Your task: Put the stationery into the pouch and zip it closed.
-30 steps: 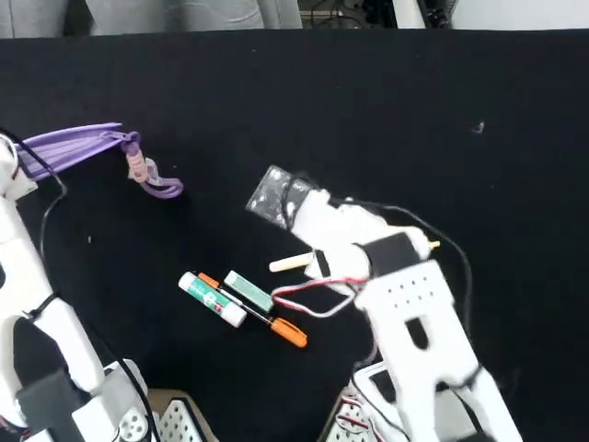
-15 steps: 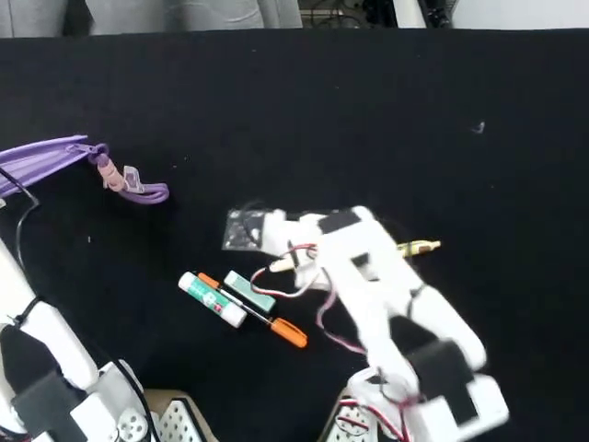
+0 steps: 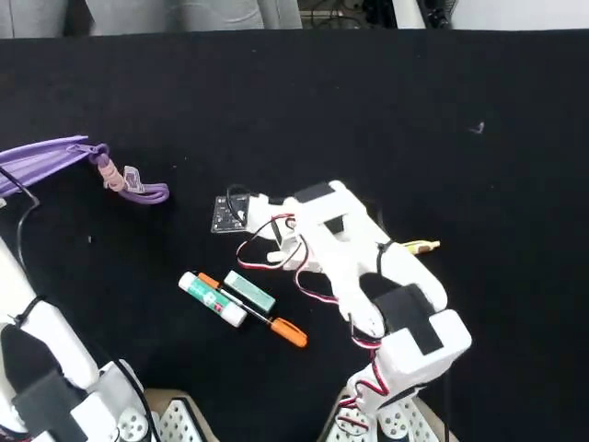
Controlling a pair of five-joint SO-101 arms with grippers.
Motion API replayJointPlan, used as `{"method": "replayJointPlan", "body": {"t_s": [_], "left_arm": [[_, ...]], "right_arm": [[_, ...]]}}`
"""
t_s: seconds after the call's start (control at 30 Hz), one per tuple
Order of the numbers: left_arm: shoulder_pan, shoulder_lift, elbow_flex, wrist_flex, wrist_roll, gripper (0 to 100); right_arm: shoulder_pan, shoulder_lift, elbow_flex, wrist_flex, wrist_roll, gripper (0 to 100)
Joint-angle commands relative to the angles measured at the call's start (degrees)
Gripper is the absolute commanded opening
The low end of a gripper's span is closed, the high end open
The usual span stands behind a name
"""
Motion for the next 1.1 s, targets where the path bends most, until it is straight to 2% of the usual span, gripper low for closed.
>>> {"method": "replayJointPlan", "body": {"t_s": [0.0, 0.07, 0.17, 0.27, 0.43, 0.53, 0.83, 0.97, 1.07], "left_arm": [[-0.13, -0.26, -3.38, -1.49, -0.35, 3], [0.75, -0.26, -3.38, -1.49, -0.35, 3], [3.30, -0.26, -3.38, -1.05, -0.62, 3], [6.11, -0.26, -3.38, -1.05, -0.62, 3], [10.07, -0.26, -3.38, -0.79, -0.62, 3], [13.05, -0.35, -4.26, 1.67, -0.62, 3], [27.74, -0.35, -12.00, 14.33, -0.35, 3], [36.53, -0.35, -12.26, 17.67, -0.26, 3], [39.87, -0.35, -12.79, 19.34, -0.09, 3]], "right_arm": [[0.62, -1.01, -3.47, 1.49, 0.44, 11.1], [1.14, -1.98, -3.56, 1.58, 0.35, 1.5], [1.67, -3.03, -3.47, 1.58, -0.62, 3.8], [1.76, -4.26, -3.65, 1.58, -3.43, 1.8], [4.04, -8.92, -3.74, 1.58, -3.69, 1.1], [5.80, -12.88, -3.74, 1.41, -6.24, 1.1], [10.20, -28.62, -4.09, -2.73, -14.86, 1.1], [10.55, -36.09, -3.82, -6.51, -20.40, 1.1], [10.37, -41.19, -3.82, -9.05, -24.70, 1.1]]}}
